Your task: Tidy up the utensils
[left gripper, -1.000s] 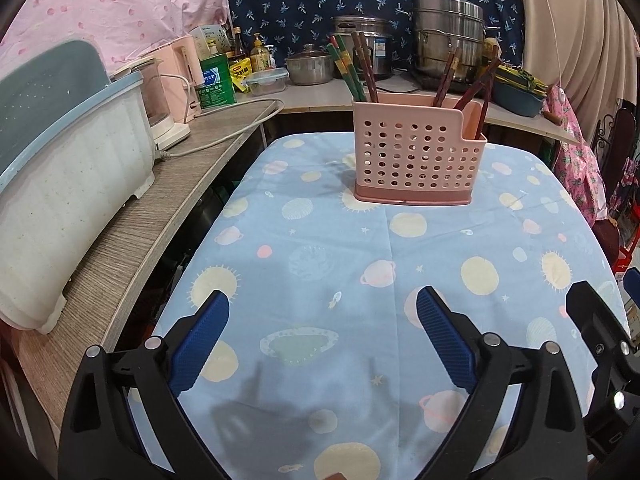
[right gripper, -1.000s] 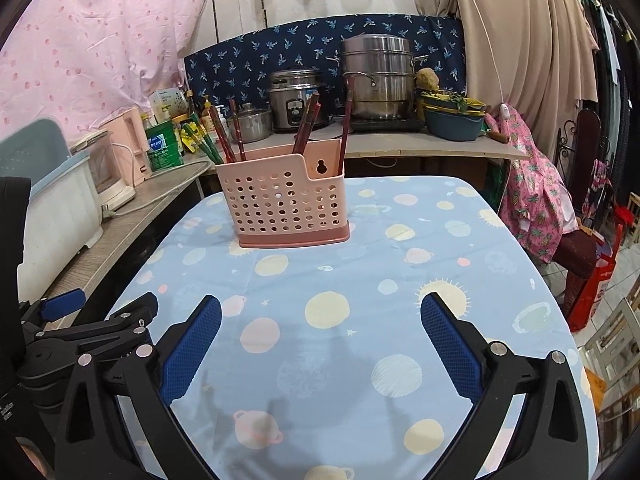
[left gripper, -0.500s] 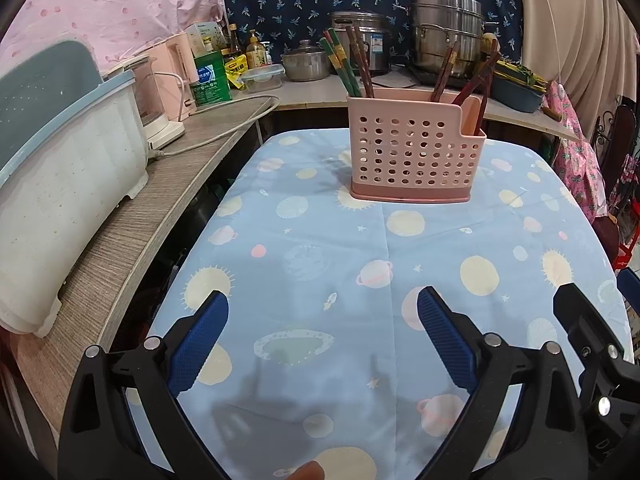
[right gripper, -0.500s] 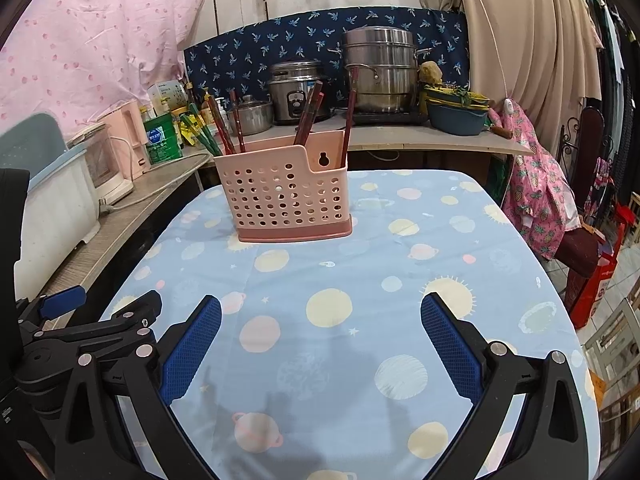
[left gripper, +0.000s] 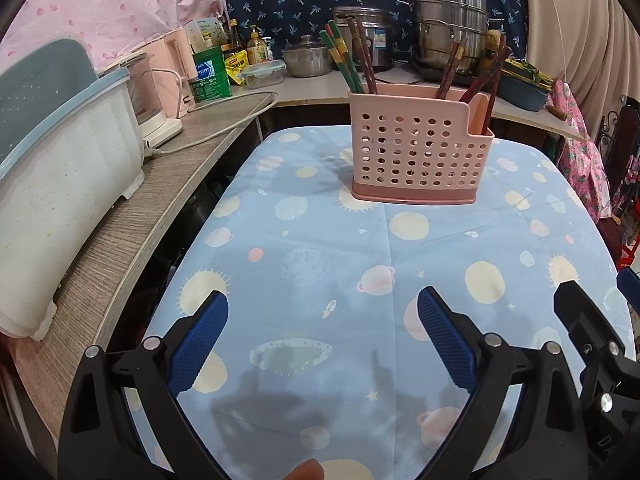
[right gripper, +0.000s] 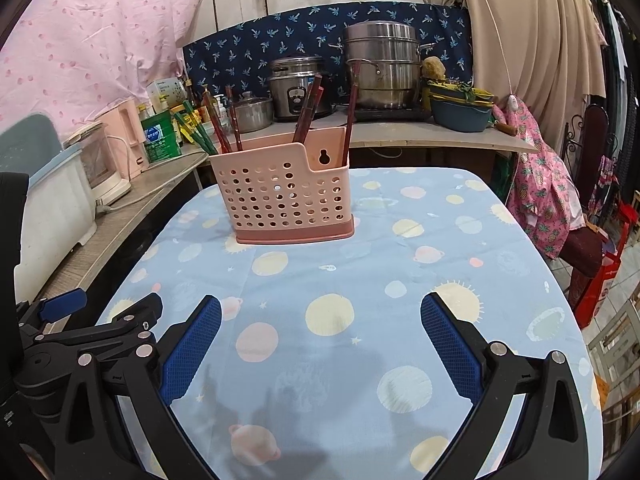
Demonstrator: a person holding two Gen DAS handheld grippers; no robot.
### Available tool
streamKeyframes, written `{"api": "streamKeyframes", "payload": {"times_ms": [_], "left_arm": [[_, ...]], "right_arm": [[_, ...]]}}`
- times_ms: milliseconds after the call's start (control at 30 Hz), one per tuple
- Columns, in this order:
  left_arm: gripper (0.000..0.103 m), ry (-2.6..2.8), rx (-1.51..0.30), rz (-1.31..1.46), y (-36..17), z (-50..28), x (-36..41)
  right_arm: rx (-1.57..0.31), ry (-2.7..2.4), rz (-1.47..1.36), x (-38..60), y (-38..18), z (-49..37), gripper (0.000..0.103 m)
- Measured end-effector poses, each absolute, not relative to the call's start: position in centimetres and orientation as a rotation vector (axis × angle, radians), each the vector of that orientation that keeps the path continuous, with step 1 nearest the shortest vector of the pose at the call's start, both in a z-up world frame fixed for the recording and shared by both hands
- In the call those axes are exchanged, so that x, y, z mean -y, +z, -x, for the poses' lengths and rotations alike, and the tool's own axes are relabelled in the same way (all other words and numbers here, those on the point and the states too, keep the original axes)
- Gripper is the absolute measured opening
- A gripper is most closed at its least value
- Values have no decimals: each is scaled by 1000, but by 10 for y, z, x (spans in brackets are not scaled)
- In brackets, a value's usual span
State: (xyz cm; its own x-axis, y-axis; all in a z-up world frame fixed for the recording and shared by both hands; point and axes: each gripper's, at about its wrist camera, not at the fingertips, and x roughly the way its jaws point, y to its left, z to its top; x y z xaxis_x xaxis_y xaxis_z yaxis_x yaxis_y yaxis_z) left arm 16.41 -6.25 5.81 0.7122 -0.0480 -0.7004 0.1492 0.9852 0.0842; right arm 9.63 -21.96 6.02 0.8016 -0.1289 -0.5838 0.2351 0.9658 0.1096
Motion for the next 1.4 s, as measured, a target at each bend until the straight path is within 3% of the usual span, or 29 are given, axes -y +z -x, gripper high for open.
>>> {"api": "streamKeyframes", "payload": {"times_ms": [1400], "left_arm": [[95, -90, -738, -94, 51, -219, 79]], "right_arm": [[-607, -193, -147, 235, 56, -153, 96]]}}
